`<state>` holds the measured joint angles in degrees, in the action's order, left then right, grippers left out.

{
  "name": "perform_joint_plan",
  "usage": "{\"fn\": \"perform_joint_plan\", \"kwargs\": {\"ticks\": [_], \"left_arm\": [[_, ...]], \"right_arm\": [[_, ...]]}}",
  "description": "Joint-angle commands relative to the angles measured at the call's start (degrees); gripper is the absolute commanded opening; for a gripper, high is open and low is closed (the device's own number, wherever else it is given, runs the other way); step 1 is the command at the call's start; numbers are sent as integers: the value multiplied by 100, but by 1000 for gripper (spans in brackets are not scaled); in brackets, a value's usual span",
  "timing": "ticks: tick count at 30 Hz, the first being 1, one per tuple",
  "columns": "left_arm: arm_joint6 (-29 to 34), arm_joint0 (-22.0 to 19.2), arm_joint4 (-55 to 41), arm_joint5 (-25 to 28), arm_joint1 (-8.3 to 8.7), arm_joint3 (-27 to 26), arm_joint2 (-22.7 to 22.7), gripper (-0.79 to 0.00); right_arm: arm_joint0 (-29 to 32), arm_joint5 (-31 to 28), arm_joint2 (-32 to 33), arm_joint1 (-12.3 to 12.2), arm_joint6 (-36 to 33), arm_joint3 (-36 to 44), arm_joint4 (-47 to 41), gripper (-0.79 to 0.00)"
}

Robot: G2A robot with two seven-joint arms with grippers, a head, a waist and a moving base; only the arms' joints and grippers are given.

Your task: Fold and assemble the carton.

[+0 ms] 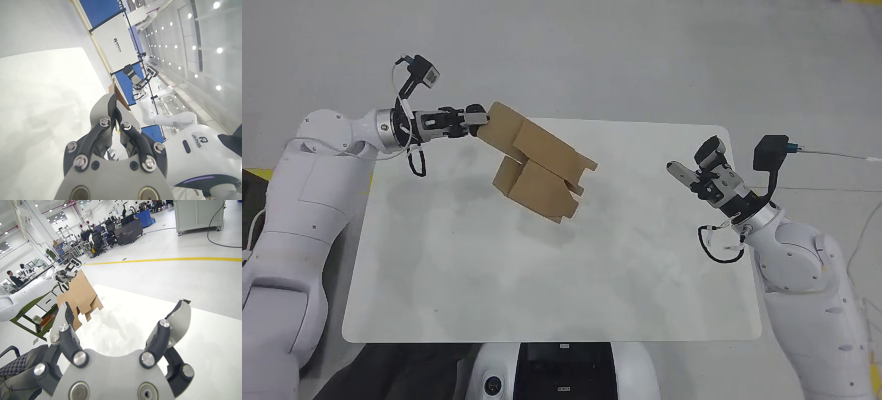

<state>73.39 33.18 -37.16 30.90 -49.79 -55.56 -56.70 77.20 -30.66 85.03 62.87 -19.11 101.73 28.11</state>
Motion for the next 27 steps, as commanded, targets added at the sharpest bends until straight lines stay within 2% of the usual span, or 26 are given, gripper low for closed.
{"fn": "perform_joint_plan", "kwargs": {"ticks": [1,17,22,27], "left_arm": [[4,2,-8,-5,2,0,-4,-785],[4,2,-8,-5,2,0,-4,-785],[4,2,-8,-5,2,0,-4,-785],[4,2,-8,-5,2,0,-4,-785]], "right_arm": [[0,0,0,0,0,0,0,0],[14,12,-152,19,-7,-44,-191,0],[-146,-62,-616,56,-458,-267,-704,0],[-233,-82,-1074,90,-1110,-424,-1593,0]]}}
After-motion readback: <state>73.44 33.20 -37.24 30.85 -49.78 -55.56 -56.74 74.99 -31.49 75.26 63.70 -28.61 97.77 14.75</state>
